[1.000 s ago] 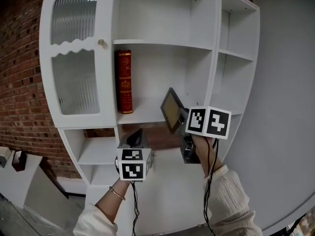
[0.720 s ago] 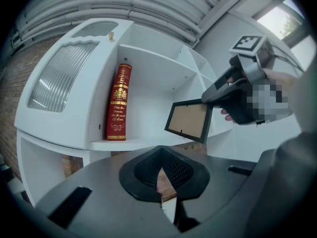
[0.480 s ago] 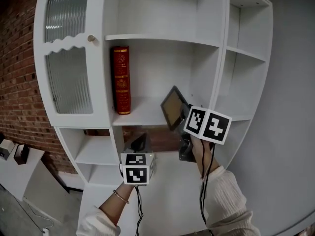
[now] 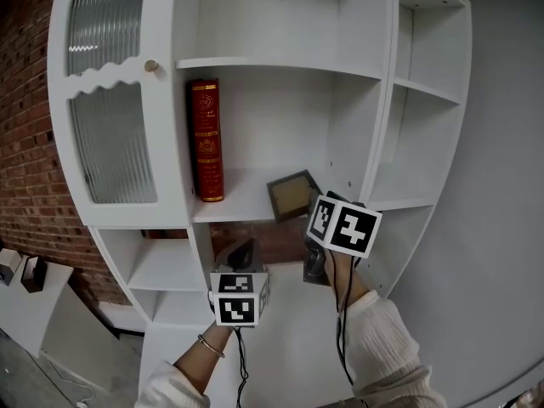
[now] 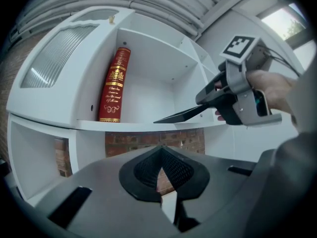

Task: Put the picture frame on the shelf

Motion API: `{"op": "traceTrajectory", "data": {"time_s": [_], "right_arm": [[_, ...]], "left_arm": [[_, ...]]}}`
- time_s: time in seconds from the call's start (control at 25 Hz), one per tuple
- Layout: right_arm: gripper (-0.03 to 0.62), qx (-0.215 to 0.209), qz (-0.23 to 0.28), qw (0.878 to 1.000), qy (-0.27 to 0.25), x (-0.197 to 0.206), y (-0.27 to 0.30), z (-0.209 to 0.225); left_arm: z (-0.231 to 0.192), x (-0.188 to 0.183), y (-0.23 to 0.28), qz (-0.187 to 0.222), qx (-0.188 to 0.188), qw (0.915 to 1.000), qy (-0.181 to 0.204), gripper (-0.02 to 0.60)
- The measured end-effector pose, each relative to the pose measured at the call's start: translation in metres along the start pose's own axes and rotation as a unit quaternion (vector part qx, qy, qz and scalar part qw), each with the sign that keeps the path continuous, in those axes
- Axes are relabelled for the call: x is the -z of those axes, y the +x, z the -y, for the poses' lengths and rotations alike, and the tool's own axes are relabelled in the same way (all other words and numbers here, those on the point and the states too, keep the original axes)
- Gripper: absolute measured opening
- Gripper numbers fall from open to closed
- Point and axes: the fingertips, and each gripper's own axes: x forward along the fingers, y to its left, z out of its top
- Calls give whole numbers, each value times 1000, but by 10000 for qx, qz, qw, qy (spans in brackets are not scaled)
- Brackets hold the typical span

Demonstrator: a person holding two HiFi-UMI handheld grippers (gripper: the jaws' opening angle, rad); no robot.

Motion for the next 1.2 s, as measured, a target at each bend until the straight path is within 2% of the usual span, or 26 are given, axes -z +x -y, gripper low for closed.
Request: {"op": "traceTrajectory", "data": {"time_s": [0.12,0.52,0.8,1.0,1.2], "right_arm": [[103,118,-58,9995,-283,13,5,-4],[103,109,-6,9999,-43,24,1,-6],[103,56,-25,9998,-212,34,-26,-2],[103,-130,-386,9986,-331,81,-53,6],[103,-184,-844,9962,-59,139,-71,14]], "left_arm": [[-5,7,-3,-70,27,10000,-14,-2],[-27,29,-11,-258,4,9996,-101,-2],[-20,38,-30,-279,35,9996,-95,-2],[-10,47,-54,-293,16,9996,-25,-2],[-1,67,-79,-409,-75,9991,-111,-2]]}}
